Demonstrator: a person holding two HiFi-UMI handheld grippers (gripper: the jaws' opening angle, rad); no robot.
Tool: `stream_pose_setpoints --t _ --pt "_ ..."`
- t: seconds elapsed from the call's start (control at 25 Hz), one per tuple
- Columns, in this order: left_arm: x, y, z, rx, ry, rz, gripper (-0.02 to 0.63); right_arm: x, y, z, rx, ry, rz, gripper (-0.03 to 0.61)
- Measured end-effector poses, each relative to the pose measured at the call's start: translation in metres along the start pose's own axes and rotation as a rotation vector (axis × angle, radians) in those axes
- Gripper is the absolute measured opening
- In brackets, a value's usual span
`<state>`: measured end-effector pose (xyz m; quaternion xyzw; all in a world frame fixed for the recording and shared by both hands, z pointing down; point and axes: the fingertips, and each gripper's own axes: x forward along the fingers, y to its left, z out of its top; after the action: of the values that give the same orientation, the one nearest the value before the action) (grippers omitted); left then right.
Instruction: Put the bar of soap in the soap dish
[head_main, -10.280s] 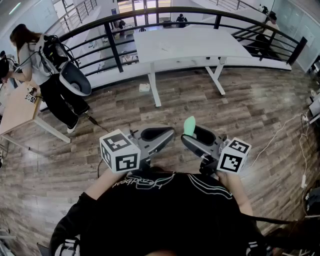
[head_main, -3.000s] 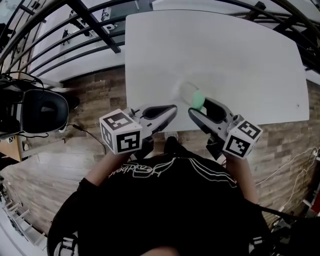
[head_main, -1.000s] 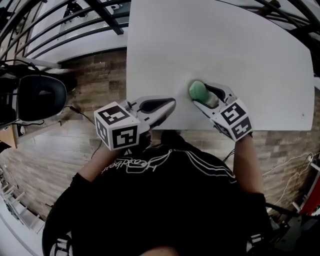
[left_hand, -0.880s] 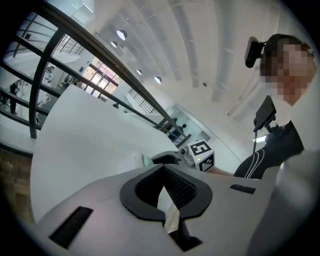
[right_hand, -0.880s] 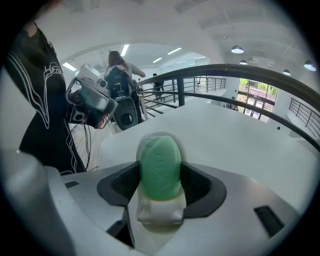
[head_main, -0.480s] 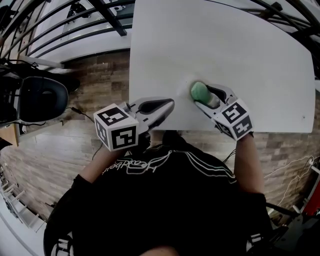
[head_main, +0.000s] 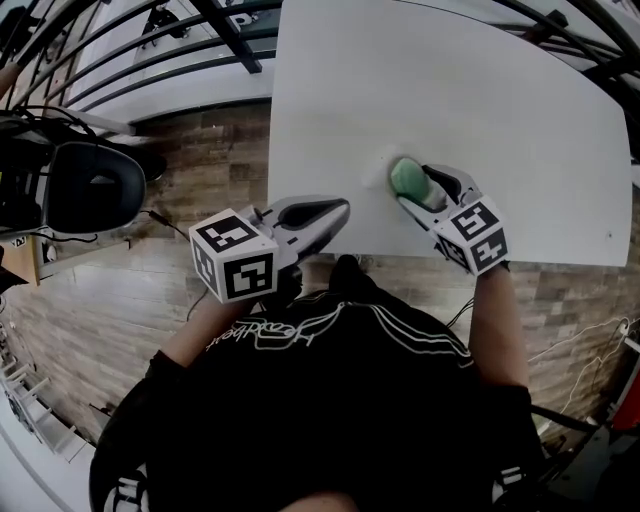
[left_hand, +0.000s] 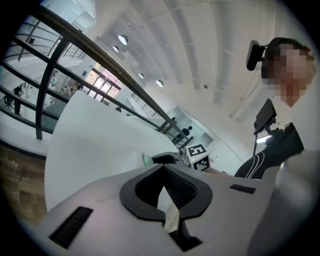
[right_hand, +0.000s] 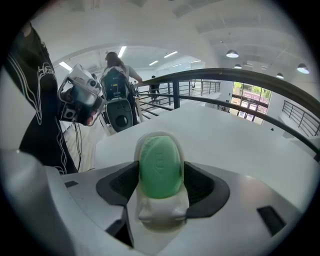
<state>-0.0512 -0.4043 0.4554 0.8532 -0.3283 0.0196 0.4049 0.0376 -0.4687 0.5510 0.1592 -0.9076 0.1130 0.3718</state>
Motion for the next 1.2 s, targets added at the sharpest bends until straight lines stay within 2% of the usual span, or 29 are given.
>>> stream_pose_setpoints --t 0.16,0.28,0.4,0.64,0.92,0.96,1.04,1.2 --pt "-0.013 -0.005 -0.003 0.008 -0.005 0.004 0.009 -0.004 -0.001 0.003 -0.011 -0.015 -0.075 0.23" --pt "-0.022 -0.012 -0.003 0.021 -0.012 -0.002 0.009 -0.018 0.0 0.02 0.012 -0.102 -0.134 0.23" --pt "-0.03 -0.024 -0.006 0.041 -0.019 -0.019 0.009 -0.037 0.016 0.037 0.029 -0.193 -0.149 0.23" --pt "-0.051 -0.06 -0.019 0.092 -0.034 -0.062 0.009 -0.078 0.074 0.059 0.083 -0.327 -0.147 0.229" --pt "-0.092 -0.124 -0.037 0.173 -0.057 -0.122 0.009 -0.134 0.179 0.079 0.092 -0.446 -0.093 0.225" --pt "-0.098 -0.134 -0.041 0.186 -0.06 -0.13 0.009 -0.143 0.192 0.081 0.097 -0.469 -0.093 0.215" --pt "-0.107 -0.153 -0.047 0.22 -0.068 -0.152 0.009 -0.161 0.212 0.083 0.128 -0.527 -0.105 0.088" --pt "-0.126 -0.185 -0.061 0.278 -0.084 -0.168 0.008 -0.189 0.249 0.075 0.202 -0.603 -0.071 0.045"
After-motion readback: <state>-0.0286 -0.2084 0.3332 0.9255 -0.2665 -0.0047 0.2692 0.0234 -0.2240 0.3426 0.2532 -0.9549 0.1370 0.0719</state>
